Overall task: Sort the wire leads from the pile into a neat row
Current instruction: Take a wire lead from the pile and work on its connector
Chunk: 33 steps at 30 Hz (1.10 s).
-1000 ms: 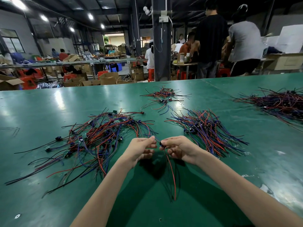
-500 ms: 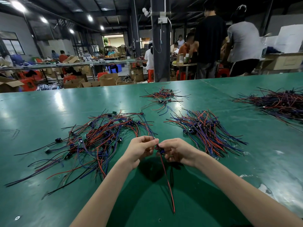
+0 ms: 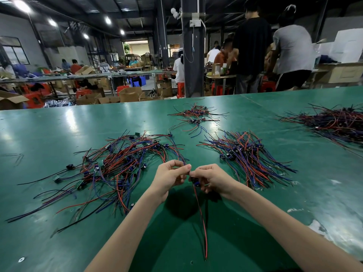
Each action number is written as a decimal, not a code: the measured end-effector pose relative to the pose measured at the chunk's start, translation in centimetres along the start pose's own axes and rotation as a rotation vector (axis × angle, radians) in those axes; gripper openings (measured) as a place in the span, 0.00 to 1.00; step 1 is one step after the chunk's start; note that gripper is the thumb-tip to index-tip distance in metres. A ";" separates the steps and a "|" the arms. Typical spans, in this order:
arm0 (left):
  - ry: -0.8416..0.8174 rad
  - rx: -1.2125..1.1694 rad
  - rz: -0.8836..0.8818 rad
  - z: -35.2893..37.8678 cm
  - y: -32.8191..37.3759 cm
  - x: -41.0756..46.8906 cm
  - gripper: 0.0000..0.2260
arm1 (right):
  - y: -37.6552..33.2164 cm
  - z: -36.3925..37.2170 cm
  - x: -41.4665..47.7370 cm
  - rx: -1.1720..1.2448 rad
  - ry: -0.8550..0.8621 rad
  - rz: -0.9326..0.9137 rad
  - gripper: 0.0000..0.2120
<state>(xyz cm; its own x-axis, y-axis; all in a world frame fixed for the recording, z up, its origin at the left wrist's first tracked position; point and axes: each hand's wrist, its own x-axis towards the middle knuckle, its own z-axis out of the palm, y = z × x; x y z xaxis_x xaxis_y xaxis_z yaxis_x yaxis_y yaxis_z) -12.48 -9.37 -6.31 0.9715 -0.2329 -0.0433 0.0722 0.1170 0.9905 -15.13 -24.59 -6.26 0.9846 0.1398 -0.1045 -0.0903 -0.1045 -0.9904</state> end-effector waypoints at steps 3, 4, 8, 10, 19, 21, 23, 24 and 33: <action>-0.008 -0.009 0.003 -0.1 0.0 0.1 0.04 | -0.1 0.0 -0.2 0.007 -0.030 0.007 0.10; -0.007 -0.004 0.007 -0.1 0.0 0.1 0.04 | -0.1 0.1 -0.3 -0.003 -0.030 -0.001 0.10; 0.004 0.014 0.035 0.1 -0.3 0.1 0.07 | -0.3 0.2 -0.5 -0.056 -0.004 -0.041 0.11; 0.005 0.023 0.046 0.1 -0.4 0.1 0.07 | -0.4 0.2 -0.6 -0.084 0.017 -0.047 0.11; 0.163 0.152 0.221 0.3 -1.1 0.7 0.09 | 0.0 0.8 -0.1 -0.088 0.059 -0.060 0.15; 0.190 0.206 0.258 0.2 -1.3 0.8 0.10 | 0.1 1.0 0.0 -0.077 0.066 -0.068 0.15; 0.218 0.257 0.286 -0.1 -1.2 1.0 0.09 | 0.1 1.0 0.0 -0.062 0.056 -0.081 0.15; 0.243 0.273 0.298 -0.3 -1.1 1.1 0.09 | 0.1 1.0 0.0 -0.056 0.043 -0.083 0.16; 0.532 0.255 0.283 -3.4 0.1 2.0 0.07 | 0.1 1.6 -0.3 -0.072 -0.066 -0.082 0.18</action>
<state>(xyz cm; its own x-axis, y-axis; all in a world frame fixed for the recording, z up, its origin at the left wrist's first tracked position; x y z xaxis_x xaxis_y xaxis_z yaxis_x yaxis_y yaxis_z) -9.76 -6.52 -6.70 0.9287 0.2909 0.2301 -0.1952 -0.1443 0.9701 -15.70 -23.04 -6.46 0.9760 0.2154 -0.0318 0.0031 -0.1598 -0.9871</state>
